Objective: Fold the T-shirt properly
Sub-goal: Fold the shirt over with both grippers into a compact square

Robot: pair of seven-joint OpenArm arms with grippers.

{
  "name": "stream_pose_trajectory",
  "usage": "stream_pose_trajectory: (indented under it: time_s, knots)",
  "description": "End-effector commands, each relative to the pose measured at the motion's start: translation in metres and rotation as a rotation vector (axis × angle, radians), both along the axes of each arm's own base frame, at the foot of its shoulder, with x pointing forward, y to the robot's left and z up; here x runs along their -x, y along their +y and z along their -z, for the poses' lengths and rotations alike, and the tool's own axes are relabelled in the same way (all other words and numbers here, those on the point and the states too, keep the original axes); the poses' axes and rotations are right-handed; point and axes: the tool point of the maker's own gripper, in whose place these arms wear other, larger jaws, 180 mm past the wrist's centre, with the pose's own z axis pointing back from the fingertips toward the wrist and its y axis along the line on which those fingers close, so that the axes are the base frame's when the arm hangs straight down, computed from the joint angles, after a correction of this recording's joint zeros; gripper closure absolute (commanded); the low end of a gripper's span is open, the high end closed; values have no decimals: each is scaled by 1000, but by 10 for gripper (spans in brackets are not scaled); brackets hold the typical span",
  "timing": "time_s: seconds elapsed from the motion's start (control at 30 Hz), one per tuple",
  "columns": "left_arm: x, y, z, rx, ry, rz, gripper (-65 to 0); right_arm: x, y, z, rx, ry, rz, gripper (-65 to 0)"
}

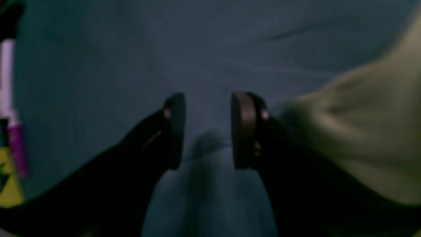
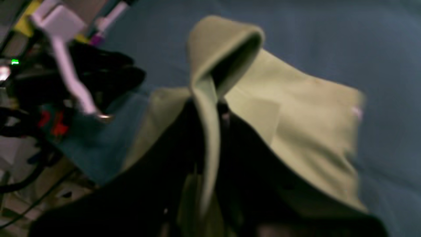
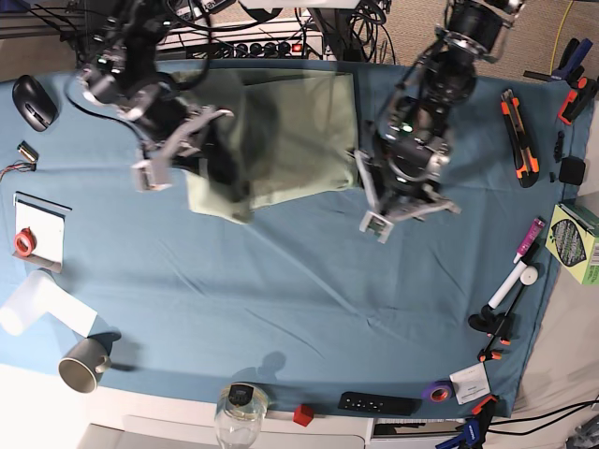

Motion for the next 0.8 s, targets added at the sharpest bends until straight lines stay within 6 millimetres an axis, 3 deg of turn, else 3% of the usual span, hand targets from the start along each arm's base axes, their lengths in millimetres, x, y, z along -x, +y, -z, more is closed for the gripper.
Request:
stream_pose_trajectory:
  time_s: [0.0,0.2,0.37,0.6,0.63,0.73,0.77]
  knots:
    - [-10,4,-15,27,-50,-6,-230,-5,8,-14,-20,-60,-13,0]
    - [-12,20,-17,102,-18,-5,-230,-6,37,-12,-16,-62,-69,0]
    - [-13,23,-20,146,-10,4,-230,-6,60,-10,-9,-62,-96,0]
    - [-13,22,-20,156,-9,3,-230,-5,61,0,70,-44,-108,0]
    - [-13,22,-20,156,-9,3,-230,-5,59,3,89,-40,-104,-17]
    - [-13,22,-20,156,-11,3,-230,-6,55,4,109,-51,-93,-256]
    - [-14,22,-20,156,-12,3,-230,-6,54,3,104,-60,-87,-306]
